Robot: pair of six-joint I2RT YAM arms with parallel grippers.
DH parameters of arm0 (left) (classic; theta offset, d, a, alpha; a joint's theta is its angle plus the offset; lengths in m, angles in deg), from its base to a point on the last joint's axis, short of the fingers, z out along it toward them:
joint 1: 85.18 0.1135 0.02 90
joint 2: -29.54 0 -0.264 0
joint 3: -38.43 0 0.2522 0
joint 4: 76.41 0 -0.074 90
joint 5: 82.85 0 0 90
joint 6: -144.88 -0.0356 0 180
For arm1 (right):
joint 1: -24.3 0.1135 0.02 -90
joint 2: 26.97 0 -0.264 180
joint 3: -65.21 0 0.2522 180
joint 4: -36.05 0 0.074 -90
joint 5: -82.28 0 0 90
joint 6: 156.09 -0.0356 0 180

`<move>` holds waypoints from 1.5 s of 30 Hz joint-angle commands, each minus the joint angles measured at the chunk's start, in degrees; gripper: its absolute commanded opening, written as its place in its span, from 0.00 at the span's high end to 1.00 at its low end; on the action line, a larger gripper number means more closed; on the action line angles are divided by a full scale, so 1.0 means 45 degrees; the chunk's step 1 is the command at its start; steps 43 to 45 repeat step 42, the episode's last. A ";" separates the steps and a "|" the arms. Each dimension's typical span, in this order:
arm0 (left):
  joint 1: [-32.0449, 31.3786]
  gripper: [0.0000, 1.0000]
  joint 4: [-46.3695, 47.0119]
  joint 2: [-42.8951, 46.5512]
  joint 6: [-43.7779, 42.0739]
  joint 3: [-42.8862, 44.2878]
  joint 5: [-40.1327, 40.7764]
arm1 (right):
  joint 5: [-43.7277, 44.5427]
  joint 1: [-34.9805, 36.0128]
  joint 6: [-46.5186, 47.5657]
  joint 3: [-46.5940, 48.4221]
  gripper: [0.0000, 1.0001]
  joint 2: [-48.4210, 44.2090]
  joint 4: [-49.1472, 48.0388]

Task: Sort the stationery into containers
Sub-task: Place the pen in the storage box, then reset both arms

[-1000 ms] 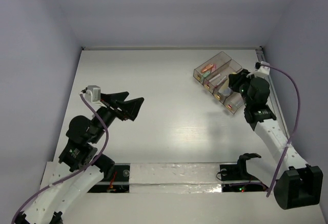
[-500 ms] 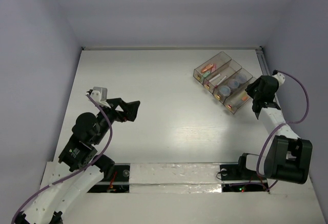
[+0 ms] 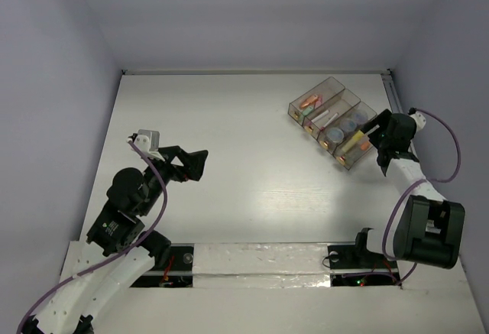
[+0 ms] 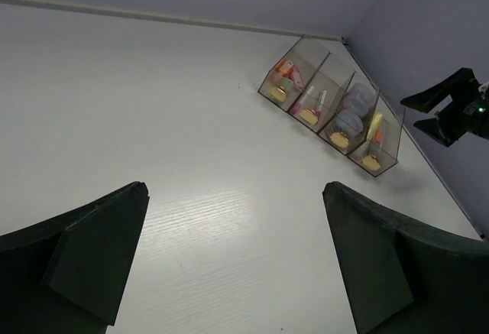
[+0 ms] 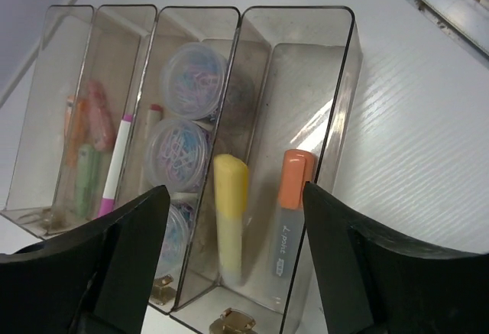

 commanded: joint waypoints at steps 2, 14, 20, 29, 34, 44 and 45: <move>0.0081 0.01 0.0356 -0.0065 -0.0189 0.0566 0.0262 | -0.0026 -0.0076 -0.0031 0.0669 0.19 -0.1212 -0.0214; 0.0081 0.01 0.0434 -0.0376 -0.0169 0.0625 0.0556 | -0.4146 -0.0076 -0.0227 0.0376 0.00 -0.6266 0.0058; 0.0081 0.01 0.0687 -0.0436 -0.0111 0.0878 0.0770 | -0.5709 -0.0076 -0.0441 0.0980 0.00 -0.8536 0.0684; 0.0081 0.01 0.1331 -0.0299 -0.0579 0.2575 0.0985 | -0.7293 -0.0076 -0.1574 0.1801 0.00 -1.0237 -0.0506; 0.0081 0.01 0.1703 -0.0709 -0.0892 0.3807 0.1083 | -0.7156 -0.0076 -0.1964 0.1627 0.00 -1.0550 -0.1558; 0.0081 0.01 0.2133 -0.0904 -0.1029 0.4081 0.0848 | -0.7117 -0.0076 -0.2082 0.1412 0.00 -1.0375 -0.1854; 0.0081 0.01 0.2133 -0.0904 -0.1029 0.4081 0.0848 | -0.7117 -0.0076 -0.2082 0.1412 0.00 -1.0375 -0.1854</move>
